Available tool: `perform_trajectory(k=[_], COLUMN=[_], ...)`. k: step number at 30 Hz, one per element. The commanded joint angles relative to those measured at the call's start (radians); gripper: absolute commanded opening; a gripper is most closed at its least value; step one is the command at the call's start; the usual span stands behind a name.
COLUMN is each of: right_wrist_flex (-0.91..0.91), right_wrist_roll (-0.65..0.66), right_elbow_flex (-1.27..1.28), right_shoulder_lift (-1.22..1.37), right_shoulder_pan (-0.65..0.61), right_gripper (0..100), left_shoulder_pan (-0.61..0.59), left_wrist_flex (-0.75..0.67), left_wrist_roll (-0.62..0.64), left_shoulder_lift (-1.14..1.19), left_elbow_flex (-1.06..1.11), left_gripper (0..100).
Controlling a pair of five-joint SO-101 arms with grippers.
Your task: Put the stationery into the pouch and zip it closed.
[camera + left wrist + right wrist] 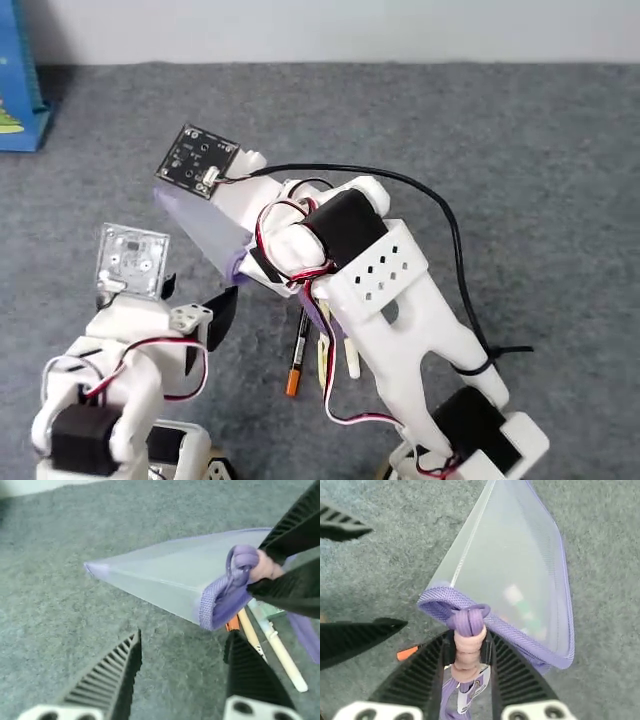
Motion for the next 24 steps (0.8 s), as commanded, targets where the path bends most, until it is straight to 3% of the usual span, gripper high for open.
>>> perform_trajectory(k=[1,7,20,24], right_wrist_flex=[-0.024,-0.021,-0.013,-0.012], right_wrist_roll=[-0.051,-0.08,-0.08,-0.08], right_elbow_flex=[-0.012,-0.012,-0.012,-0.012], right_shoulder_lift=[-0.048,-0.048,-0.048,-0.048], right_shoulder_pan=[0.01,0.01,0.008,0.012], right_gripper=[0.9,0.9,0.9,0.9], left_shoulder_pan=[0.002,-0.032,-0.044,-0.044], left_wrist_flex=[-0.061,-0.137,-0.345,-0.353], left_wrist_roll=[0.015,0.101,0.103,0.103], left_shoulder_lift=[-0.008,-0.009,-0.008,-0.009], left_elbow_flex=[0.038,0.065,0.252,0.257], left_gripper=[26,26,26,26])
